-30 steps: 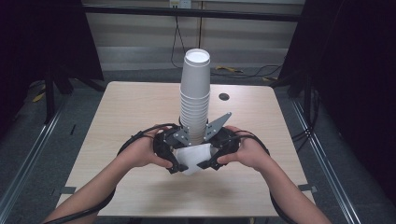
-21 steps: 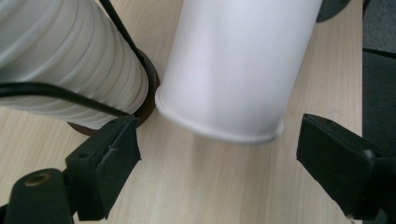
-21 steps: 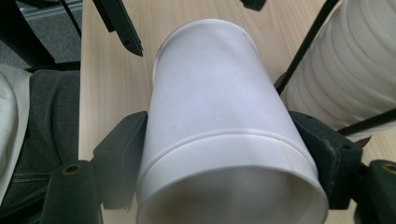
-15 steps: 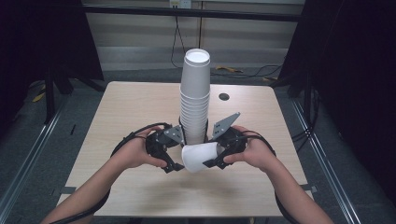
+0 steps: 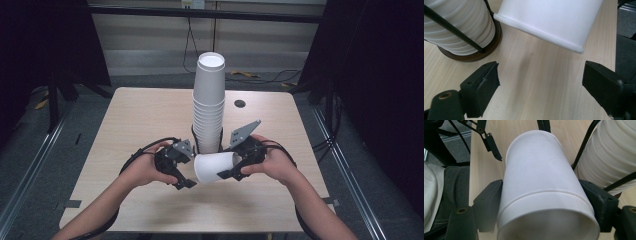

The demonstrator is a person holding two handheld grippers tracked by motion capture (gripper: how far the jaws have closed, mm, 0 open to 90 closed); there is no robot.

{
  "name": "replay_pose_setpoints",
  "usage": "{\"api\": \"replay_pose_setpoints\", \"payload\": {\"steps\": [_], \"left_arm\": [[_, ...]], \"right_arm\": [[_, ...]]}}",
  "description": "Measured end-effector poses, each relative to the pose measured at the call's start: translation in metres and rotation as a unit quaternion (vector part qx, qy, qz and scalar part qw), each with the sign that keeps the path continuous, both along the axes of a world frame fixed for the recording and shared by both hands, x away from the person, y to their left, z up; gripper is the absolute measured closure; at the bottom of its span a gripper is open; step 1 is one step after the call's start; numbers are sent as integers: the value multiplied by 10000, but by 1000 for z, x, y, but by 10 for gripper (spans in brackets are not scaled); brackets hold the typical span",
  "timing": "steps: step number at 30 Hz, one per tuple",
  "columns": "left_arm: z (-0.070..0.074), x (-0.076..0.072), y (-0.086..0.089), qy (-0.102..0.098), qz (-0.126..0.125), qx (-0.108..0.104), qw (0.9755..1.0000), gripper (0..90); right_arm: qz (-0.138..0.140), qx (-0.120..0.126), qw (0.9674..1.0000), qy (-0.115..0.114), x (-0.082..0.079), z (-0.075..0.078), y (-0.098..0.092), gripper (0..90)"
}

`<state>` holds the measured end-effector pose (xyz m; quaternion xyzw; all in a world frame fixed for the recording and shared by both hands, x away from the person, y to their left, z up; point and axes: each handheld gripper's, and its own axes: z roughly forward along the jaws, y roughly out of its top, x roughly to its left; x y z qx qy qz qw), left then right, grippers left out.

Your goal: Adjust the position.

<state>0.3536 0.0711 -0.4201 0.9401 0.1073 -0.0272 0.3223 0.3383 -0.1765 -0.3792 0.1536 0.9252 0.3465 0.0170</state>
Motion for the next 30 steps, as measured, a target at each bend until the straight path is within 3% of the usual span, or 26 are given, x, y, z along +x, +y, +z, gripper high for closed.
{"api": "replay_pose_setpoints", "payload": {"steps": [5,15,30], "left_arm": [[-4,0,1,132,9,-183,9997,136],[-9,2,-2,153,-48,-208,9997,148],[-7,1,-9,149,-36,-413,9990,150]], "right_arm": [[-42,88,10000,20,0,-1,-1,235],[-32,153,9999,69,0,-3,-1,235],[48,236,9997,66,-1,0,5,233]]}}
